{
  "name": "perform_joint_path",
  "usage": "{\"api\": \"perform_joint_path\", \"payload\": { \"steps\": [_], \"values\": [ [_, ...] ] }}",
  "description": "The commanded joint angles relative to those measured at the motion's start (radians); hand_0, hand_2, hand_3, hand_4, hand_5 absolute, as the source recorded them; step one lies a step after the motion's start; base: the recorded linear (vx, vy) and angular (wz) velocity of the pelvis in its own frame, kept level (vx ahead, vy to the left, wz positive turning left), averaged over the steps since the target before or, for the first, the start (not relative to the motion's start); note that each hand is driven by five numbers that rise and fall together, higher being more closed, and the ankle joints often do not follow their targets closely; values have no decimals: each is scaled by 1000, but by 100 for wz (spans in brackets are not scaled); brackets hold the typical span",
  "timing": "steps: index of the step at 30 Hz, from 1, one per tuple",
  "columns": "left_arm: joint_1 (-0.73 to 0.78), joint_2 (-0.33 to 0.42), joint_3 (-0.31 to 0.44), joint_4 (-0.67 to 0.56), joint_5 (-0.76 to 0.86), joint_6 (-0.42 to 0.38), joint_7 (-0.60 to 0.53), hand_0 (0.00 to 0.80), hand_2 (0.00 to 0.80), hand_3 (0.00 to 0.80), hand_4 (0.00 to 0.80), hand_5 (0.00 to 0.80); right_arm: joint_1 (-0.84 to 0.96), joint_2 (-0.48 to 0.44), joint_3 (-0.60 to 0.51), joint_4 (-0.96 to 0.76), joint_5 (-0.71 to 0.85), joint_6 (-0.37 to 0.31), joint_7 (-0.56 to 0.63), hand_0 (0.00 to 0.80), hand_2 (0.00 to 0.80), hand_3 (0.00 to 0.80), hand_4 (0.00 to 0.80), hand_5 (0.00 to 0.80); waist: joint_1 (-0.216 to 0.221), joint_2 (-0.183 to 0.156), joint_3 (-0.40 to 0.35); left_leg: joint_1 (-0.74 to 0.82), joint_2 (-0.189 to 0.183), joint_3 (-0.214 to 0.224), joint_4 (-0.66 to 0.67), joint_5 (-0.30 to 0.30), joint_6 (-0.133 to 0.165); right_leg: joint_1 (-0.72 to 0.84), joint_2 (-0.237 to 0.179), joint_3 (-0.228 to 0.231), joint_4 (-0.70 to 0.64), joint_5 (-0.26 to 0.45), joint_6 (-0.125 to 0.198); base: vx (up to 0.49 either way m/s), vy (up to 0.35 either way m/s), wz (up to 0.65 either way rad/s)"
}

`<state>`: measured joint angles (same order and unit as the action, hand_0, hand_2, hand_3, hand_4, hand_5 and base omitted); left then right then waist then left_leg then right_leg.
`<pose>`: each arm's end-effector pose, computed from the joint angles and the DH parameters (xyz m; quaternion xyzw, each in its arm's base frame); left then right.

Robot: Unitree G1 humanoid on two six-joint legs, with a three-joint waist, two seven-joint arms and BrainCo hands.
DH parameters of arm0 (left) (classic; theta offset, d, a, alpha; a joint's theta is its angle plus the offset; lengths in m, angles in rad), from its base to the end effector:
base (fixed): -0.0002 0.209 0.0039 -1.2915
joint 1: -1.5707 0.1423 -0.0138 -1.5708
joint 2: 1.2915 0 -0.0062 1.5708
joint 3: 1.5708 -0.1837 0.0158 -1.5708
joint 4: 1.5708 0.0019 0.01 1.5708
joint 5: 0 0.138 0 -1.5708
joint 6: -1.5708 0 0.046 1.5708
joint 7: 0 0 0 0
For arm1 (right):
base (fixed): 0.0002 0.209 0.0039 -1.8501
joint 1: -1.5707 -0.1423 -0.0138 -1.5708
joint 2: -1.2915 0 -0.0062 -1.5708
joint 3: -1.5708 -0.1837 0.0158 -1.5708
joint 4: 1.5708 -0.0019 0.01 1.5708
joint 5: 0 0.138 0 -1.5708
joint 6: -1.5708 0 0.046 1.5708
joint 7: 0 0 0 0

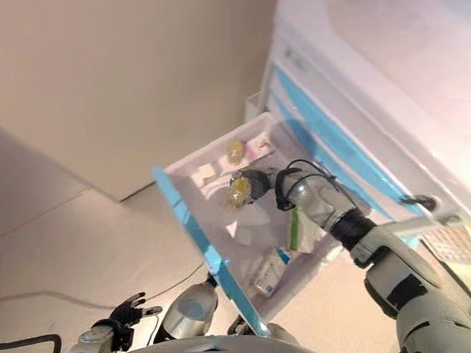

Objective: Open the drawer and pick up the medicine

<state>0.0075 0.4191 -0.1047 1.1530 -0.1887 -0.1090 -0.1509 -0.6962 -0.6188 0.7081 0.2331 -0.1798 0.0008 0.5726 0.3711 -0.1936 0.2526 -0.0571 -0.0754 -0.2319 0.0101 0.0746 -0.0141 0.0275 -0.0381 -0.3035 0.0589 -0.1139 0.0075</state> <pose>0.0867 0.2847 -0.0887 0.0936 0.4983 0.0497 0.8605 0.2937 -0.1379 0.1271 -0.5152 0.0026 0.4642 0.7205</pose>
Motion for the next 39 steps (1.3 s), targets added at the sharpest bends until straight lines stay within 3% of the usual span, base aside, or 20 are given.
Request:
{"api": "perform_joint_path", "payload": {
  "steps": [1, 4, 9, 14, 19, 23, 26, 30, 36, 39],
  "values": [
    [11, 4, 15, 47, 54, 19, 10, 0, 0, 0, 0, 0, -47, -80, -26, -100, 242, 0, 131, 800, 800, 800, 800, 800, -45, 17, -104, 36, -32, -4, -43, -74, 31, 1, -59, 29, -10, 107, 96, 10, 13, -43],
    [0, -1, 7, 55, 52, 33, 20, 0, 0, 0, 0, 0, -114, -128, -74, -146, 352, 2, 148, 800, 800, 800, 800, 800, -75, 20, -139, 58, -29, 29, -50, -80, 31, 7, -53, 55, -18, 109, 94, 2, 25, -46],
    [-2, -17, -4, 53, 28, 37, 30, 0, 0, 0, 0, 0, -194, -205, -217, -194, 483, 28, 20, 800, 800, 800, 800, 800, -124, 35, -178, 85, -24, 73, -49, -93, 34, 17, -46, 88, -19, 105, 90, 2, 29, -27],
    [21, -37, 2, 60, 11, 44, 23, 0, 0, 0, 0, 0, -249, -281, -358, -108, 558, 15, -107, 800, 800, 800, 800, 800, -154, 46, -202, 109, -26, 96, -41, -110, 39, 35, -41, 106, -24, 100, 87, 21, 17, -10],
    [44, -40, -9, 100, -1, 47, 1, 0, 0, 0, 0, 0, -340, -384, -411, 35, 668, 24, -230, 800, 800, 800, 800, 800, -160, 47, -212, 122, -30, 102, -35, -122, 42, 49, -38, 104, -27, 95, 80, 32, 9, -1],
    [59, -27, -13, 127, -12, 54, -14, 0, 0, 0, 0, 0, -430, -477, -393, 182, 719, 70, -255, 800, 800, 800, 800, 800, -159, 44, -216, 126, -33, 100, -32, -128, 42, 56, -38, 99, -29, 90, 77, 36, 3, 2],
    [70, -20, -9, 127, -25, 66, -12, 0, 0, 0, 0, 0, -491, -531, -349, 298, 654, 119, -240, 800, 800, 800, 800, 800, -154, 41, -213, 127, -35, 97, -31, -129, 42, 58, -40, 94, -30, 90, 76, 20, 2, 8],
    [80, -4, -13, 111, -37, 78, -10, 0, 0, 0, 0, 0, -616, -572, -213, 467, 545, 149, -217, 800, 800, 800, 800, 800, -138, 33, -202, 127, -39, 85, -28, -130, 45, 60, -41, 89, -29, 90, 72, 28, 8, 5],
    [82, 7, -42, 76, -26, 92, -7, 0, 0, 0, 0, 0, -687, -513, -129, 638, 405, 169, -200, 800, 800, 800, 800, 800, -96, 30, -173, 127, -44, 56, -17, -131, 51, 65, -48, 70, -18, 87, 71, 44, 4, 14],
    [77, 8, -62, 64, -28, 89, -5, 0, 0, 0, 0, 0, -684, -476, -125, 717, 303, 135, -216, 800, 800, 800, 800, 800, -73, 31, -156, 124, -46, 39, -9, -135, 56, 68, -52, 61, -14, 85, 70, 51, 2, 18]
  ]
}}
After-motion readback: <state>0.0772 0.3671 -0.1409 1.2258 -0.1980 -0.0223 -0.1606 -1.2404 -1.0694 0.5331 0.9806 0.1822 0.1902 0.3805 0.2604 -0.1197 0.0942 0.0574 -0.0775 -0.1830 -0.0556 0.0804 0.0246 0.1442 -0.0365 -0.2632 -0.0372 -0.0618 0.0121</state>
